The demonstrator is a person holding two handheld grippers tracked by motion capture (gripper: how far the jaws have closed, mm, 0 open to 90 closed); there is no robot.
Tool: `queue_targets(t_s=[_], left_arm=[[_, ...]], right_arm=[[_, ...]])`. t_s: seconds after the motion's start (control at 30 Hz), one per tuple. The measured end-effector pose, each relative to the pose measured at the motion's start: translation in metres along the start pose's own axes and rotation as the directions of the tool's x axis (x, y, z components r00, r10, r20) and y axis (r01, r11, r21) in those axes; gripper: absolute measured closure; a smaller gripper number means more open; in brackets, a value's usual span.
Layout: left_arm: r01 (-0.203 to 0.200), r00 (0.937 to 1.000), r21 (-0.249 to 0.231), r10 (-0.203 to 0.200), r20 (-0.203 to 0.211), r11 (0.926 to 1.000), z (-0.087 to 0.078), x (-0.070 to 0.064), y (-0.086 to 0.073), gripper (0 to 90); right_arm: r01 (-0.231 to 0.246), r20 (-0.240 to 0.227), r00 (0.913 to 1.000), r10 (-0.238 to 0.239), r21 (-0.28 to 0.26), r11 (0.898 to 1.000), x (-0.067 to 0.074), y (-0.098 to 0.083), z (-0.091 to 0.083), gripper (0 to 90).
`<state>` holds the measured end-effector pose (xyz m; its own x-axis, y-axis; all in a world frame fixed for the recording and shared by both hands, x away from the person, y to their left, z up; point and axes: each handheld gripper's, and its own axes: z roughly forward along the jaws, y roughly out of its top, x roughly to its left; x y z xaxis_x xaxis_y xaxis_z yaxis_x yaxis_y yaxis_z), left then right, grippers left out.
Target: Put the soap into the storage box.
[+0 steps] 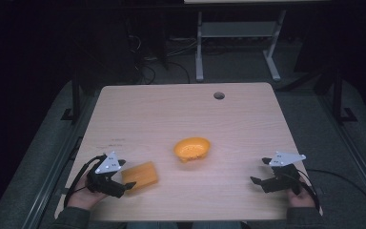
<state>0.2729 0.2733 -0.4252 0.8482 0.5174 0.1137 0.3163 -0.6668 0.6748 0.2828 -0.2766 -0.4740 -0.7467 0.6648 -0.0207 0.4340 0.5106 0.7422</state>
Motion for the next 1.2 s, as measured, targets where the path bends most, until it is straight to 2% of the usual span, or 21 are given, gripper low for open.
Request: queue_targets(t_s=[0.3,0.5,0.77,0.8,0.93,1.2], left_arm=[[-0.034,0.9991,0.03,0.033,0.027,0.999,0.01,-0.002,0.01,14.7],[-0.03,0.9986,0.039,0.028,0.044,0.9988,0.016,-0.001,0.012,14.7],[-0.054,0.9958,0.089,0.047,0.079,0.9945,0.027,-0.002,0.016,14.7],[-0.058,0.9959,0.106,0.05,0.075,0.9926,0.03,-0.002,0.016,14.7],[-0.059,0.9959,0.113,0.05,0.076,0.9919,0.033,-0.001,0.017,14.3],[-0.062,0.9938,0.142,0.048,0.1,0.988,0.042,0.0,0.019,14.5]], right_arm=[[0.007,-0.003,1.0,-0.007,0.005,1.0,0.0,0.0,0.001,13.7],[0.008,-0.003,1.0,-0.008,0.007,1.0,0.0,0.0,0.001,13.7],[0.008,-0.003,1.0,-0.008,0.008,1.0,0.0,0.001,0.001,13.7],[0.008,-0.003,1.0,-0.008,0.009,1.0,0.0,0.001,0.001,13.7],[0.008,-0.004,1.0,-0.008,0.009,1.0,0.0,0.001,0.001,13.7],[0.013,-0.006,0.9999,-0.013,0.015,1.0,0.0,0.001,0.002,13.7]])
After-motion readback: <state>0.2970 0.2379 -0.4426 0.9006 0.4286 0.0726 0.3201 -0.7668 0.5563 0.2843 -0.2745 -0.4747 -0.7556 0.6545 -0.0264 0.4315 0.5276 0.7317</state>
